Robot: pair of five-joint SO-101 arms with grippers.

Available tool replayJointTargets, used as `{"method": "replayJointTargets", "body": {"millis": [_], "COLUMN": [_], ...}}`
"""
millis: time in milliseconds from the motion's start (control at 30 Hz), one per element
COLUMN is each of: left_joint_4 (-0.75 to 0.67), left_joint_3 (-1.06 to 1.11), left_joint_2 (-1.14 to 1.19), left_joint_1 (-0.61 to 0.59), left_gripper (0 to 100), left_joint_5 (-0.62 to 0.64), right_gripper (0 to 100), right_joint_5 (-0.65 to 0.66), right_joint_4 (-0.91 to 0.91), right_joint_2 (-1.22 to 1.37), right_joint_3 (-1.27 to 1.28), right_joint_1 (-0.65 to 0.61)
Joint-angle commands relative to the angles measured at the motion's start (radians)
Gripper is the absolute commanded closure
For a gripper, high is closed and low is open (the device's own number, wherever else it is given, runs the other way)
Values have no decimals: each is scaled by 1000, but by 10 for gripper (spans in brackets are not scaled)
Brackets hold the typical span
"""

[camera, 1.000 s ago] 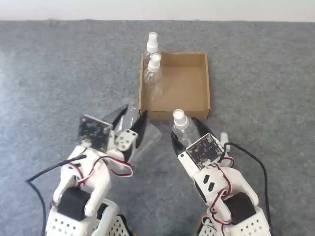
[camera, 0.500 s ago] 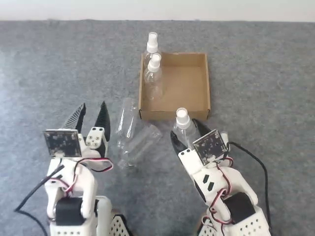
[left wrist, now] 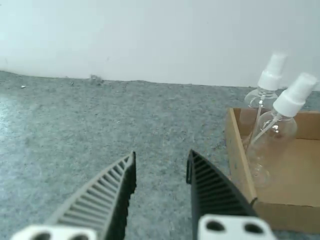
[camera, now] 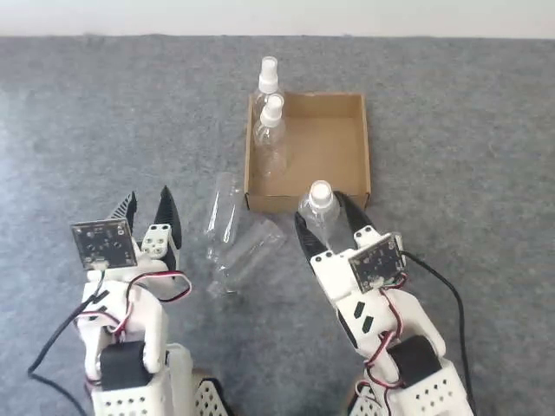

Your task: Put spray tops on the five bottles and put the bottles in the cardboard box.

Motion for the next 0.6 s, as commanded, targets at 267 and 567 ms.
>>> {"method": "replayJointTargets", "body": {"millis": [267,567], "left_joint_4": [3,-3], "left_joint_3": [-1,8], "left_joint_2": [-20,-20], "left_joint_1": [-6,-6], "left_gripper": [848,848], "left_joint_5": [12,11], "right_gripper": [991,991], "right_joint_5": [-15,-17], "right_joint_4": [-85,-214], "right_joint_2": [-10,325], "right_joint_3": [-170,-368], "right_joint_1": [7,7]}}
